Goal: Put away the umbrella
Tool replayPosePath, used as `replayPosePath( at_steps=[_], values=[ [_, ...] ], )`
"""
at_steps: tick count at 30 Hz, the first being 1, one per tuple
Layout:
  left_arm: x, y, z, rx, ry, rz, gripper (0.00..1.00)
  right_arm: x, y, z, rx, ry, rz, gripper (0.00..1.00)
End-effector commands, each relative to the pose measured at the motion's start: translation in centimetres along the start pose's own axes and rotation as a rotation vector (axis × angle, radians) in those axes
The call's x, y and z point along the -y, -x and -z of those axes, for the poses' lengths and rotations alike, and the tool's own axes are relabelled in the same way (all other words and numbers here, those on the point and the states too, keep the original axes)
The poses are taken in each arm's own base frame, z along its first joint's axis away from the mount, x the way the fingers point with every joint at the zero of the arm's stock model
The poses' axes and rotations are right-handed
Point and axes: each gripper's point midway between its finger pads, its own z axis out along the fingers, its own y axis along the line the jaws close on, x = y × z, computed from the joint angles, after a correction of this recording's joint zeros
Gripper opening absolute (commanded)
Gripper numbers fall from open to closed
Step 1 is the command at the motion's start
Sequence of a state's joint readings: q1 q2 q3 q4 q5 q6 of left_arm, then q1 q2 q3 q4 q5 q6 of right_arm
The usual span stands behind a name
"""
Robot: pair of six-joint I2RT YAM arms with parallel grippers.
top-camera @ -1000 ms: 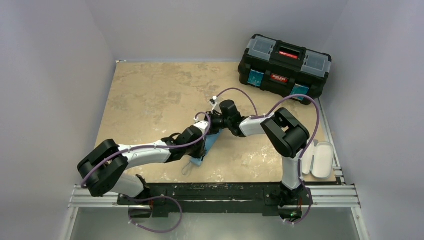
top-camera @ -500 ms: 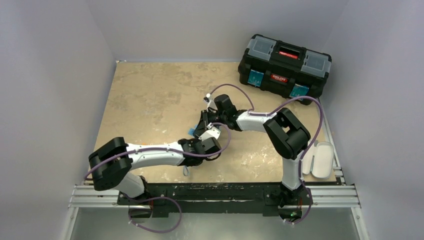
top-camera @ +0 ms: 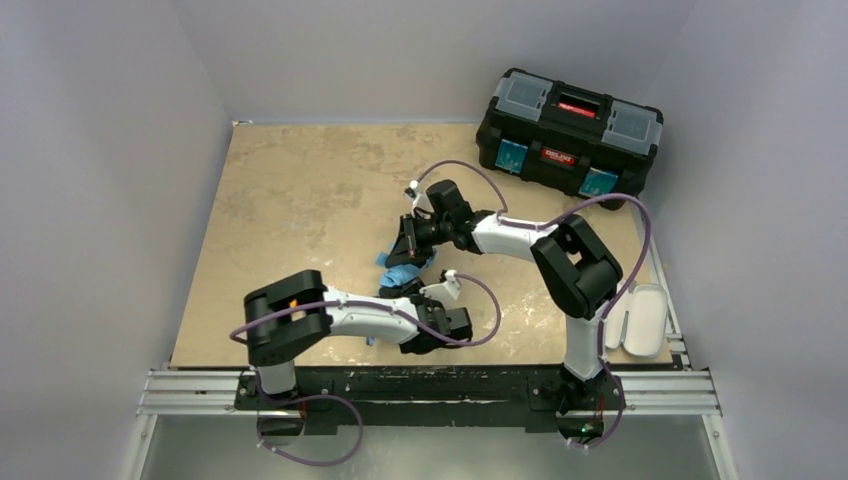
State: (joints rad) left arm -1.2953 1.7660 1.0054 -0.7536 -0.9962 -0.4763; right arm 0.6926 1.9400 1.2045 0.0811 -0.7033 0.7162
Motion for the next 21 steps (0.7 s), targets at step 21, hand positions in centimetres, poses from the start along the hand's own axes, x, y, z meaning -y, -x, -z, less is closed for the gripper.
replayPosePath(
  at_steps=[21],
  values=[
    [12.4,-0.1,0.3,0.042,0.044,-0.278,0.00,0.2,5.5,-2.0,0.121,-0.114,0.027,0.00]
  ],
)
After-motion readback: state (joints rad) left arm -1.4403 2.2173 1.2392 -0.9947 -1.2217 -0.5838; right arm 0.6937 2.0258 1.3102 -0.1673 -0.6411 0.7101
